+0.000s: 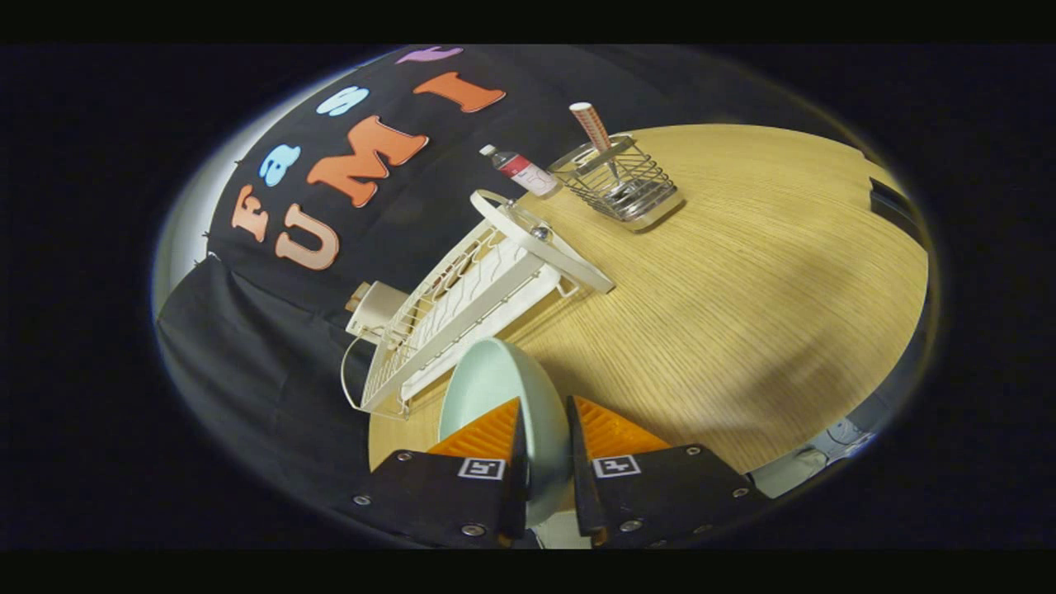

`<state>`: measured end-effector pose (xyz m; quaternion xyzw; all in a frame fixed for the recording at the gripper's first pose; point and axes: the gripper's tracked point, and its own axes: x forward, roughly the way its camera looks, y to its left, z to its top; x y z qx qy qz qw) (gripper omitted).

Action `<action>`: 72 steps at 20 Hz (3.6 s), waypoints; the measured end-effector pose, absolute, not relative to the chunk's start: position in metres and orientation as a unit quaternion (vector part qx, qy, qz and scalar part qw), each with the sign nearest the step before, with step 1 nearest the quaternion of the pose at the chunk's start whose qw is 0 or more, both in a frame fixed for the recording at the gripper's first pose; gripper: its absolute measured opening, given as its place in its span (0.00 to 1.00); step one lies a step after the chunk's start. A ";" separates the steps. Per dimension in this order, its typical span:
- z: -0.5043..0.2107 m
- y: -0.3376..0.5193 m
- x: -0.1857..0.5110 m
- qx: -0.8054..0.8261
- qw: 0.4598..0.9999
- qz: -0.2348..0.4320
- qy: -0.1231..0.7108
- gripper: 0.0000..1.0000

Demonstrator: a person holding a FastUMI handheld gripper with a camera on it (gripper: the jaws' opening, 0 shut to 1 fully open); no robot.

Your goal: Take the plate from the dish rack, then take the spoon from the basket and place it into the plate.

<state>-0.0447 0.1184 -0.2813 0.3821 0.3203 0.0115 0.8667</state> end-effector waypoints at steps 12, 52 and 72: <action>-0.258 0.042 -0.048 0.236 0.931 -0.036 0.278 0.78; -0.139 -0.072 0.103 0.083 0.993 -0.080 0.009 0.07; -0.053 0.014 0.002 0.026 0.998 -0.014 -0.064 0.05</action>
